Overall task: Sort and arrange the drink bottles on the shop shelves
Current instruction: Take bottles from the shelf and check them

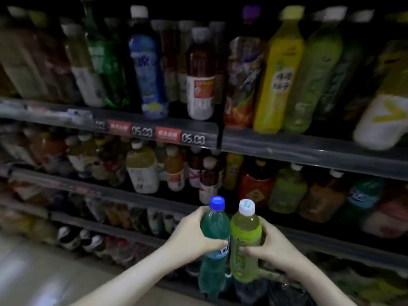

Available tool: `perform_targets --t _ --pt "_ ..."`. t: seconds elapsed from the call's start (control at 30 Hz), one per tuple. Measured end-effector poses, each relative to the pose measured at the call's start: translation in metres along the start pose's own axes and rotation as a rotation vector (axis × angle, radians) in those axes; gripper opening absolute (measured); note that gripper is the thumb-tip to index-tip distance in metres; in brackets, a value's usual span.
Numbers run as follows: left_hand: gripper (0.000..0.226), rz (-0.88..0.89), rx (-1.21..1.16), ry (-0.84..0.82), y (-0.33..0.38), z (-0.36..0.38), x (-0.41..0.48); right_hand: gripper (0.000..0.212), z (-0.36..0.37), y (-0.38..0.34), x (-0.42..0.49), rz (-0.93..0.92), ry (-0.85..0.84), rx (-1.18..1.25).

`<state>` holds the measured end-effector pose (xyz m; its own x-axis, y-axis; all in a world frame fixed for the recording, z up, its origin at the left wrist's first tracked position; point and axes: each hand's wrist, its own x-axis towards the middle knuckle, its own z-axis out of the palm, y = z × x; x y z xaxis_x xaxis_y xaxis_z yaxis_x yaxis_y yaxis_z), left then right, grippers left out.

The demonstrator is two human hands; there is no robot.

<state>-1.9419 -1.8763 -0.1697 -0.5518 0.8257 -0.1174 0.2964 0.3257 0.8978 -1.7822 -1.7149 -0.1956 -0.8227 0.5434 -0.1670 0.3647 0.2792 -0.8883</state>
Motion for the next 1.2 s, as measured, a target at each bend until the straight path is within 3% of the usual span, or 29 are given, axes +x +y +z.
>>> perform_targets --t 0.3,0.5,0.67,1.03,1.2 --pt "0.065 -0.182 0.041 0.063 -0.184 0.018 -0.025 0.055 0.144 0.102 0.047 0.054 -0.158 -0.030" --pt "0.069 -0.327 0.120 0.110 -0.330 0.060 -0.028 0.054 0.241 0.224 0.078 0.138 -0.280 -0.098" --pt "0.054 -0.478 0.109 0.157 -0.448 0.094 -0.023 0.052 0.309 0.317 0.101 0.197 -0.300 -0.148" --pt "0.064 -0.554 0.052 0.207 -0.667 0.169 -0.011 0.056 0.422 0.512 0.155 0.141 -0.354 -0.187" --pt "0.055 -0.574 0.033 0.231 -0.736 0.197 -0.003 0.054 0.467 0.580 0.170 0.138 -0.388 -0.194"
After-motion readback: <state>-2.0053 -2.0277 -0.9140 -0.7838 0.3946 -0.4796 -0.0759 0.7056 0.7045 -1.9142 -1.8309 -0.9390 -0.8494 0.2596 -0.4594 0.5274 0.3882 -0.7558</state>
